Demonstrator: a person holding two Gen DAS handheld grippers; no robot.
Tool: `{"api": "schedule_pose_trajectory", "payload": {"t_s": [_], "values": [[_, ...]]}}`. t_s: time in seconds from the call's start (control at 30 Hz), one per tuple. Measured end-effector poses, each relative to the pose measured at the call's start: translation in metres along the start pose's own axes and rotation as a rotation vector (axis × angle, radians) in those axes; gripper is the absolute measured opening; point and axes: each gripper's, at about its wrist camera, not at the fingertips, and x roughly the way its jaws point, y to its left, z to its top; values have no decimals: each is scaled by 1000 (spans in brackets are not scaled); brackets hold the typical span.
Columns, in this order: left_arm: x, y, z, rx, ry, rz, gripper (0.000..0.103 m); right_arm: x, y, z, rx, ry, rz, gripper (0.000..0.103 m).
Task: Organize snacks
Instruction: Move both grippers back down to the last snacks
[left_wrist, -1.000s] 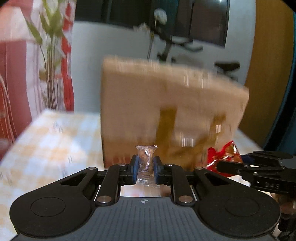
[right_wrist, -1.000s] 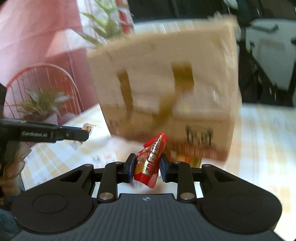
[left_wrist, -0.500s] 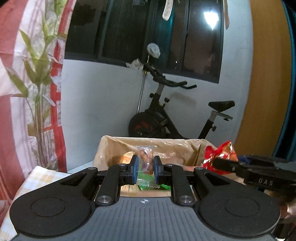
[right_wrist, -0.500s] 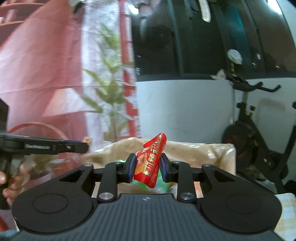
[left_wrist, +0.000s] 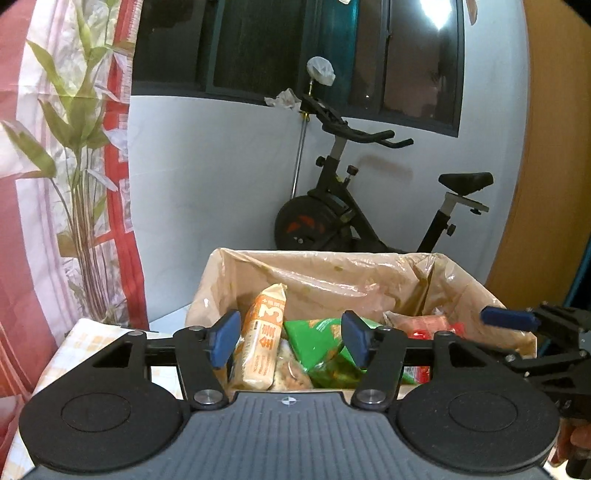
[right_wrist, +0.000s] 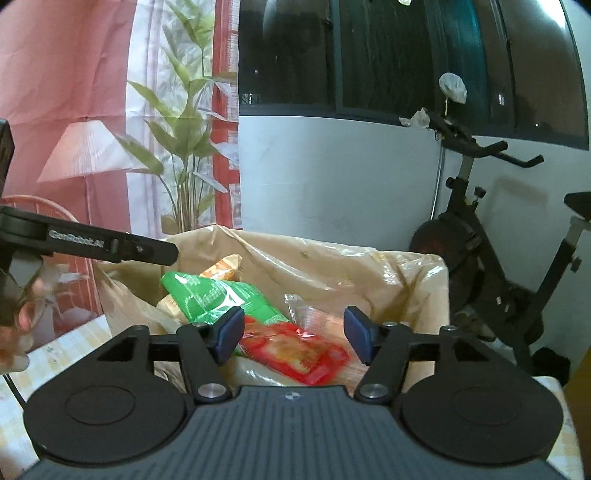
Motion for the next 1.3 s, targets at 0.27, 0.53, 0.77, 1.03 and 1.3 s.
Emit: {"api": "schedule_pose_trajectory", "payload": {"t_s": [0.27,0.53,0.77,1.03,1.3], "values": [[-35,7,-23,-7,-14,-11,63,-33,1,-7,11,-78,29,70],[-63,5,-66,-57,13,-38,62,-68,14,-35,3,-108,60,70],[-40,-3,-113,-83,159,-55,62,-71,29,-74,0,-42,96,70],[7,-24,-158,-47,318,-114,61,-42,26,-132,78,133,102,70],[49,-36,-171,39,410,-196,50,-28,18,-167,150,215,60,70]]}}
